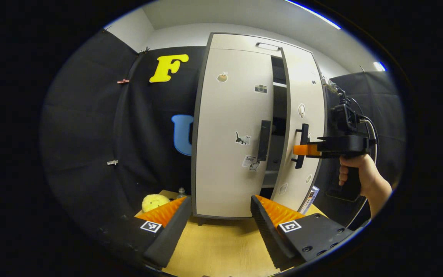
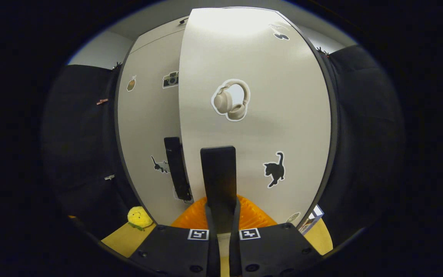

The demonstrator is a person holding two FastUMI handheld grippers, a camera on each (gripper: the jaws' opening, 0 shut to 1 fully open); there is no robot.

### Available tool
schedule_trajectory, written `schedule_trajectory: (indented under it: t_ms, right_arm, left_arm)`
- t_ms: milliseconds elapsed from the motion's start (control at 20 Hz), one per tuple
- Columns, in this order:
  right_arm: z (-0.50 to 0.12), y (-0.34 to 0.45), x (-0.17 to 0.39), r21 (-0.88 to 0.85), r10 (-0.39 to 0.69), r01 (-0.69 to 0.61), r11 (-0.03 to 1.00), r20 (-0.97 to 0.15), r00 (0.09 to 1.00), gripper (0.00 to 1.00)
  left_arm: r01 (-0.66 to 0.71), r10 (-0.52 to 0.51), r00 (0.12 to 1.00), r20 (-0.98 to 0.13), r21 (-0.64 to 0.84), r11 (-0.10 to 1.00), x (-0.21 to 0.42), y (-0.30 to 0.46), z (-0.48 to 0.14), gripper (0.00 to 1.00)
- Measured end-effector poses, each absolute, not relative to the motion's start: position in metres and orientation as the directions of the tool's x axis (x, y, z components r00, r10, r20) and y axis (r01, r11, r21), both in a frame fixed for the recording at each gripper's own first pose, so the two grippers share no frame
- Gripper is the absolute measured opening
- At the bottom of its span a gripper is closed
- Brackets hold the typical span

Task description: Open the right door of the double-door shoe cabinet with the right hand, and open the left door with the left hand.

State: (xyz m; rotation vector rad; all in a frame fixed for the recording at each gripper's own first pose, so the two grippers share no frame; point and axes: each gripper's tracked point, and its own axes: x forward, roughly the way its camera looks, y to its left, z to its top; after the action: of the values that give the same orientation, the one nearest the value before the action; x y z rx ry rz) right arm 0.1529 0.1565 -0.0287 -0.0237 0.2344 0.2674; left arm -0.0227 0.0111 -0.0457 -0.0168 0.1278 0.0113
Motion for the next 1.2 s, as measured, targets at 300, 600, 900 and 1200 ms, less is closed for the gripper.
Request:
schedule_trajectory:
  t_ms: [300, 600, 900, 1200]
  right_arm:
    - [-0.022, 0.141, 0.137, 0.027, 0.256, -0.256, 0.966, -0.189, 0.948, 0.13]
    - [-0.017, 0.124, 0.126, 0.015, 0.228, -0.228, 0.974, -0.147, 0.963, 0.13]
    - [-0.014, 0.103, 0.118, 0.012, 0.196, -0.196, 0.980, -0.153, 0.969, 0.13]
    - [-0.015, 0.085, 0.108, 0.023, 0.161, -0.160, 0.987, -0.202, 0.966, 0.12]
  left_arm:
    - [0.047, -0.046, 0.994, -0.097, 0.015, 0.999, -0.008, -0.017, -0.032, 0.95]
    - [0.075, -0.073, 0.993, -0.096, 0.016, 0.997, 0.001, -0.036, -0.032, 0.95]
    - [0.087, -0.083, 0.991, -0.104, 0.034, 0.996, 0.005, -0.040, -0.035, 0.95]
    - [0.078, -0.076, 0.991, -0.113, 0.017, 0.997, 0.004, -0.033, -0.041, 0.95]
